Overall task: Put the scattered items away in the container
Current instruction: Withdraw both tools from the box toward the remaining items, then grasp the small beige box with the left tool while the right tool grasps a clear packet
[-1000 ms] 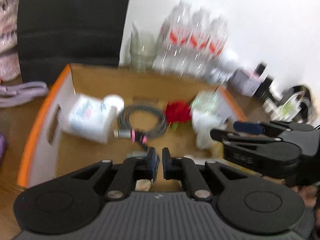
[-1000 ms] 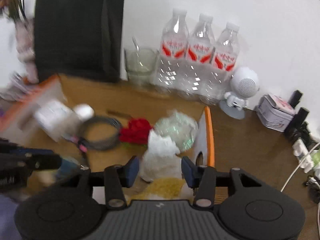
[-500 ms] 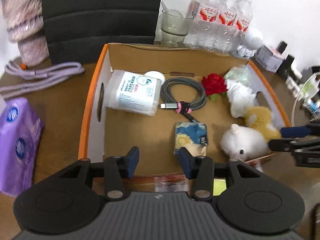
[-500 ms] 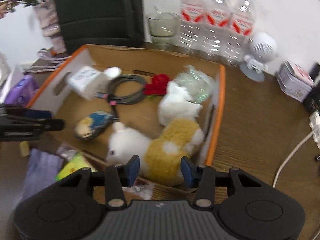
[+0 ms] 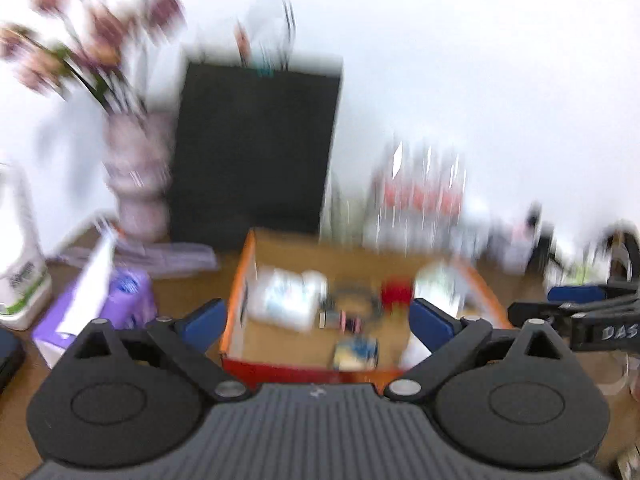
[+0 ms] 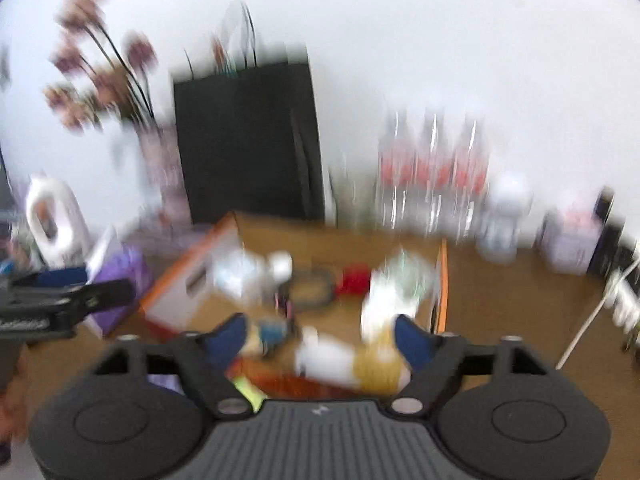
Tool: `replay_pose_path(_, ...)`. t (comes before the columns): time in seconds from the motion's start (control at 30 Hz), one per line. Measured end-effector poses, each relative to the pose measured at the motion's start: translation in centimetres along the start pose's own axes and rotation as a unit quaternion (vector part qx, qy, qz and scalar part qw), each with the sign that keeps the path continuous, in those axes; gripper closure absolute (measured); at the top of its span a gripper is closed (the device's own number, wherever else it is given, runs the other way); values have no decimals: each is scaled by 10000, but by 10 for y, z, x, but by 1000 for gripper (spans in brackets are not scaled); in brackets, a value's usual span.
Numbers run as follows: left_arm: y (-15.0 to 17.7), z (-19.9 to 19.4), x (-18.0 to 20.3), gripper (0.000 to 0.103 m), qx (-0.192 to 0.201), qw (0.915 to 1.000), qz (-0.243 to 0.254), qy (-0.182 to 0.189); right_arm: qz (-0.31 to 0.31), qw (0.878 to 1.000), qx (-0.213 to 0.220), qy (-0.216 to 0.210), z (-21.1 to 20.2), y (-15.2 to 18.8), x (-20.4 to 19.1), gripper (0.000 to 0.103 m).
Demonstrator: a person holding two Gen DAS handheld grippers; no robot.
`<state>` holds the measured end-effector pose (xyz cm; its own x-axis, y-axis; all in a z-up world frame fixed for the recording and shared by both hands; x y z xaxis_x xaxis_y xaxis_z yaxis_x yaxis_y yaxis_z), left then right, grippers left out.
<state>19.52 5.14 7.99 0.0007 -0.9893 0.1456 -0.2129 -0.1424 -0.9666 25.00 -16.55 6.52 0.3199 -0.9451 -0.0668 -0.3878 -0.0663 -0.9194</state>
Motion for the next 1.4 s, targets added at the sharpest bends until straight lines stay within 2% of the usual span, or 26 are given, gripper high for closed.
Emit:
replay_pose_path(0.07,20,-21,2,1,140,9999,11,8,-126,9968,731,298,-21,14,-6,17)
replay_pose_path(0.17,55,-51,3,1,-331,9985,427,-25,-13,9933,1141,159,-49,38,-21,17)
replay_pose_path(0.23,72,-82,-2,1,-464,9972,555,-189,-4,9925,1217,116,-72,58,-28,19)
replay_pose_path(0.27,80,-102,-4,1,-432,9978,465,-213,-18,9927,1195,161,-85,69,-31,19)
replay_pose_path(0.33,100,-130,-9,0,-445,9989,169,-14,80,9928,1180,207,-114,95,-37,20)
replay_pose_path(0.37,112,-137,-11,0,-565,9984,20,53,96,9919,1261,139,-130,109,-42,20)
replay_pose_path(0.43,129,-140,-19,3,-867,9961,-172,-63,-35,9932,1163,-32,-147,135,-55,23)
replay_pose_path(0.53,131,-130,-28,8,-969,9950,-213,-136,-335,9956,860,-141,-148,150,-69,30)
replay_pose_path(0.63,116,-105,-40,12,-949,9951,-290,-19,-273,9967,757,-114,-138,150,-69,36)
replay_pose_path(0.67,109,-93,-47,22,-911,9954,-305,9,-233,9973,690,-53,-133,151,-67,38)
replay_pose_path(0.7,104,-77,-57,37,-977,9946,-348,-51,-189,9981,589,8,-125,152,-63,42)
replay_pose_path(0.73,101,-60,-67,47,-1116,9930,-375,-119,-139,9989,446,52,-116,154,-59,49)
replay_pose_path(0.77,98,-46,-74,62,-1222,9916,-390,-137,-93,9994,338,71,-109,154,-57,53)
replay_pose_path(0.8,96,-31,-77,62,-1306,9905,-425,-22,-63,9996,270,68,-102,155,-54,60)
replay_pose_path(0.83,95,-19,-78,62,-1380,9892,-474,115,-92,9996,258,49,-99,155,-55,61)
replay_pose_path(0.87,94,-6,-80,62,-1456,9880,-509,102,-160,9995,284,31,-95,152,-57,61)
replay_pose_path(0.93,95,16,-77,61,-1550,9875,-285,-26,-202,9993,309,-8,-87,149,-59,61)
replay_pose_path(1.03,104,44,-83,62,-1687,9835,185,-626,-115,9997,193,-49,-73,150,-61,61)
replay_pose_path(1.07,108,48,-84,65,-1735,9826,185,-641,-116,9998,163,-75,-69,150,-62,61)
replay_pose_path(1.1,113,51,-84,71,-1783,9820,161,-600,-136,9997,151,-99,-68,151,-64,61)
replay_pose_path(1.17,114,52,-85,74,-1672,9836,219,-637,-208,9996,138,-141,-64,152,-66,61)
replay_pose_path(1.27,107,45,-83,89,-1465,9880,84,-471,-228,9996,53,-148,-54,154,-67,61)
replay_pose_path(1.4,91,18,-71,91,-1228,9922,-136,-136,-274,9995,-60,-128,-41,156,-70,61)
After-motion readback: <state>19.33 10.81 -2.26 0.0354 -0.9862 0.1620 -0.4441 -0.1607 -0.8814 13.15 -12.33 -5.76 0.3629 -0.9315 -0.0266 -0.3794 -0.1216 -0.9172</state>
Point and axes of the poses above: each gripper's, at about its wrist camera, not at the fingertips, and z roughly the way its jaws point, x to its right, y to its underside, the point moved 10 cm from there along z, roughly the way its jaws point, and after that the axes turned 7 degrees about x, right-handed, at the moved point
